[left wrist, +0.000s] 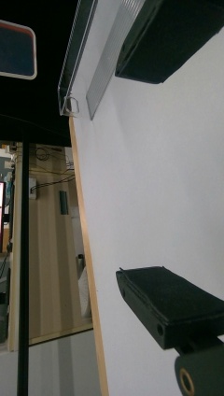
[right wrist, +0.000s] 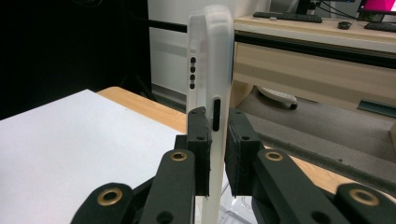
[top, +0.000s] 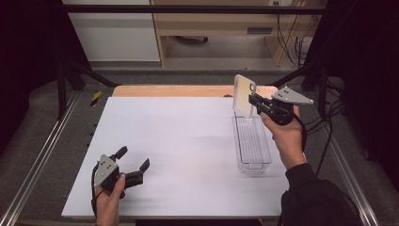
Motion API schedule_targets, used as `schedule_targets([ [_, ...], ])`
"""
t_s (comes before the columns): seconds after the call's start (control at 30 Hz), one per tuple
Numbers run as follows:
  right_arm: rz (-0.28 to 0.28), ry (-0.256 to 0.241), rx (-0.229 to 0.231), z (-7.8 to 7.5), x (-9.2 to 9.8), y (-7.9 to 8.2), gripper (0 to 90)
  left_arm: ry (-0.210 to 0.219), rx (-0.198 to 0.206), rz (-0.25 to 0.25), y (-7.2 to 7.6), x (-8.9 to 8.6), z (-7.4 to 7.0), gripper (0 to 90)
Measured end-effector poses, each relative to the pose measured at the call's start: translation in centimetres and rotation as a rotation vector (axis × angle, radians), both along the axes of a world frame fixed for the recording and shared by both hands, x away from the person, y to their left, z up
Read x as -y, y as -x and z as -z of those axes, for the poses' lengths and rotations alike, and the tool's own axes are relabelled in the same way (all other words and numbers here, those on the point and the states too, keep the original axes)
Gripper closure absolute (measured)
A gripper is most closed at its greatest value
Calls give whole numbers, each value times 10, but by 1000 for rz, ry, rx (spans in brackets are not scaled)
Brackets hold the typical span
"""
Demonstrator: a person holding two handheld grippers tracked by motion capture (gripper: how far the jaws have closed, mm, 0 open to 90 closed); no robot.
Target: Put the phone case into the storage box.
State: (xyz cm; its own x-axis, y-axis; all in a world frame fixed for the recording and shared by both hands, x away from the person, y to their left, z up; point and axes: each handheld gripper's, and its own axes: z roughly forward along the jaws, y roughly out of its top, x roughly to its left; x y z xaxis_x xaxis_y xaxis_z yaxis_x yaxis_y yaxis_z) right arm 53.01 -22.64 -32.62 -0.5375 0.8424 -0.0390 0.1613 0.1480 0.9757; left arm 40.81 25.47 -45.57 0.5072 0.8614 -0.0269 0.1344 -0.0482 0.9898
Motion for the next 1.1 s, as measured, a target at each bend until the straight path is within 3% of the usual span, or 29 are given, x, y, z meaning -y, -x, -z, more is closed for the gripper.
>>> schedule_targets([
  [1.1, 57, -18, -42, 17, 20, -7, 819, 4, 8, 10, 0, 1, 0, 26],
])
